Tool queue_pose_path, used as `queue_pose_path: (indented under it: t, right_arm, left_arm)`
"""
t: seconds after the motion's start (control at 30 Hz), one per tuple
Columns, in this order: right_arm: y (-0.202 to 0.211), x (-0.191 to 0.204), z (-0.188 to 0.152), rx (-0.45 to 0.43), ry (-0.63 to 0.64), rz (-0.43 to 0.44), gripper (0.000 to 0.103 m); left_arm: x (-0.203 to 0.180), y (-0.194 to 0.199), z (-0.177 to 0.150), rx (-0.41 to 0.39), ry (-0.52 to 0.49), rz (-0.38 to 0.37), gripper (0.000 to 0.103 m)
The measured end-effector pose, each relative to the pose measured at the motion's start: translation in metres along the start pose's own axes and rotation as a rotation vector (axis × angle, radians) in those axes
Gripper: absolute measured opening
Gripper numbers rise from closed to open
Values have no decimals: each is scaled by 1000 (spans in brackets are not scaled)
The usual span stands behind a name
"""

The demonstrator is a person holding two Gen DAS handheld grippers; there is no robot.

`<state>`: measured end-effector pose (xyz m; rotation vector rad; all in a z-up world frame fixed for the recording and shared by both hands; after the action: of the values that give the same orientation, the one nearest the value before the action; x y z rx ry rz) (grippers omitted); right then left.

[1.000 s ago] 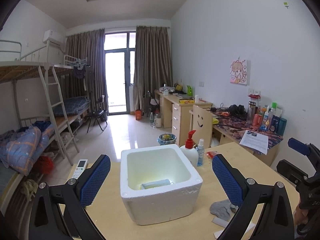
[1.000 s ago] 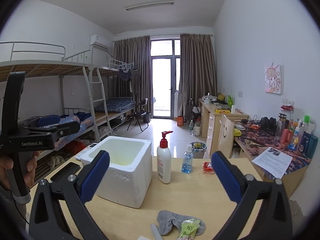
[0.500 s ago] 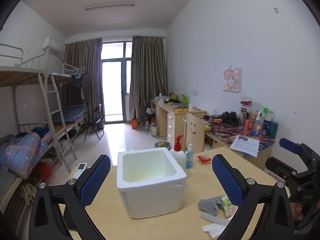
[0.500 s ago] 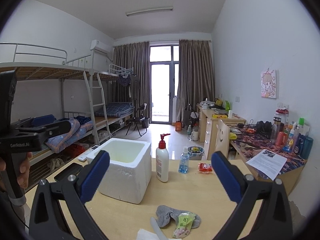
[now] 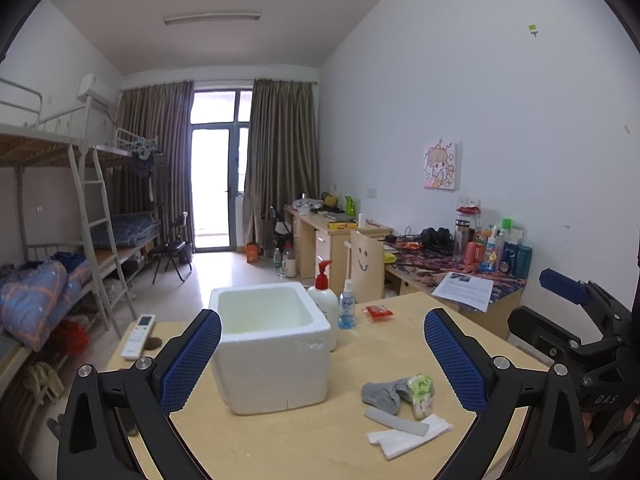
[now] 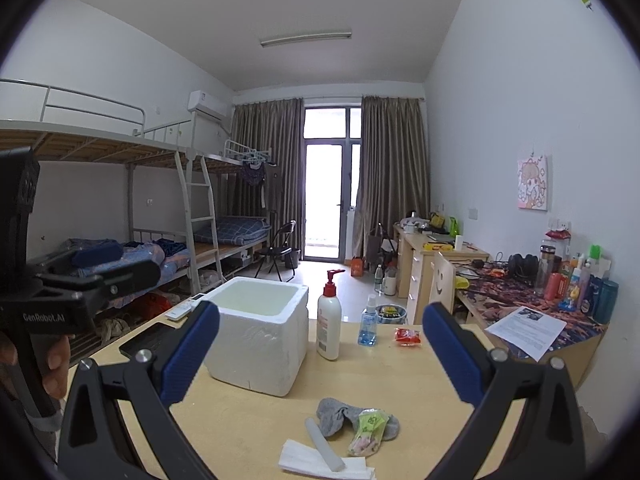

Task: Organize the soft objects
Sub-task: 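Withdraw both tools from the foam box back toward the table, then move the left tool toward the white tissue while the right tool approaches the green packet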

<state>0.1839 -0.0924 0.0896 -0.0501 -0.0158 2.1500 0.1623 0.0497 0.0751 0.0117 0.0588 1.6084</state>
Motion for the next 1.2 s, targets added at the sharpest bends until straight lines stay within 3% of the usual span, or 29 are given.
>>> queue_pose_path:
  t: [0.37, 0.7, 1.2]
  right_arm:
    - [13, -10, -26, 11, -27, -41, 103]
    - [13, -18, -57, 35, -44, -51, 103]
    - [15, -23, -97, 71, -25, -84, 103]
  left_arm:
    - [-8, 11, -24, -39, -23, 40, 102]
    - [-6, 11, -50, -68, 50, 21, 102]
    - [3, 5, -84, -49, 73, 33, 102]
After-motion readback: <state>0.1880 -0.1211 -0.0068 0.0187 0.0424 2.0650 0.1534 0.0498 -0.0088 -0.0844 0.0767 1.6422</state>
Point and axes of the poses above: each gripper's, at about its wrist camera, not at the fingertips, and y roughly against the way its jaws point, x to its left, z to its top, the point moved 10 cm from there along -y, roughly the way its jaws point, and after that the axes turned 10 degrees about -x, right-handed, at the moved point
